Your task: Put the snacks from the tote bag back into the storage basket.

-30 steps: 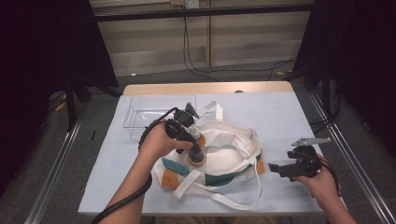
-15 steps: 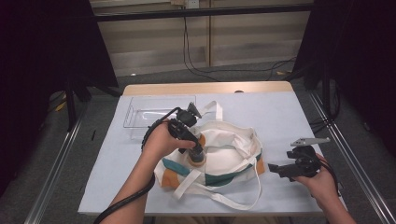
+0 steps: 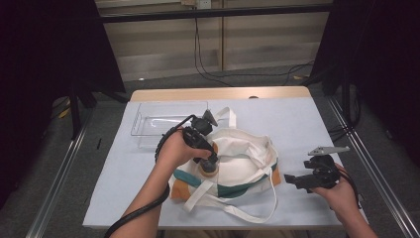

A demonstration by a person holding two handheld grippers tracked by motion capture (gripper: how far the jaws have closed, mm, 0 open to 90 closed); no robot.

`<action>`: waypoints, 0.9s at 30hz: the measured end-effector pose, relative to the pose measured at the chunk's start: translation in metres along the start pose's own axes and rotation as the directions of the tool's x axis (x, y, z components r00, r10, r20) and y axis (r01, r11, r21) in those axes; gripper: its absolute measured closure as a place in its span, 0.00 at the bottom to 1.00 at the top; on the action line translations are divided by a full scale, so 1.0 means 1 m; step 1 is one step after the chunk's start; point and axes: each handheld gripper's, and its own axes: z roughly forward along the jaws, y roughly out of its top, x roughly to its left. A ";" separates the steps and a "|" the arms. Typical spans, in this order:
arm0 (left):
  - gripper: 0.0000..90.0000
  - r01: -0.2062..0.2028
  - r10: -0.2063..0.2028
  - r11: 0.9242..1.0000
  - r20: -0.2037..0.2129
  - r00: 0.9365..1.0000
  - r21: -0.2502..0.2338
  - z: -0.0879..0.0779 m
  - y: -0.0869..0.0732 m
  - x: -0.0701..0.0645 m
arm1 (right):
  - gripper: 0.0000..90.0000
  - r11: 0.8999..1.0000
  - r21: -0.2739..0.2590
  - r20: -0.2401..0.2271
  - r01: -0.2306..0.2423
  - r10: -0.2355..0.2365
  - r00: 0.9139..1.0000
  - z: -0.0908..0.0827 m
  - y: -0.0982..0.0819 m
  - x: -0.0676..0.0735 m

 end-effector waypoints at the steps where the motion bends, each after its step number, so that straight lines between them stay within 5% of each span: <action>1: 0.31 0.000 0.000 1.000 0.000 1.000 0.002 0.001 0.000 0.000 | 0.02 1.000 0.000 0.000 0.000 0.000 1.000 0.000 0.000 0.000; 18: 0.33 0.053 -0.052 0.998 -0.045 0.998 0.030 -0.001 0.009 -0.007 | 0.02 1.000 0.004 0.000 0.004 -0.004 1.000 0.000 0.001 0.001; 27: 0.33 0.096 -0.096 0.995 -0.024 0.995 0.023 -0.017 0.014 -0.008 | 0.02 1.000 0.000 0.002 0.004 -0.004 1.000 -0.001 0.001 0.000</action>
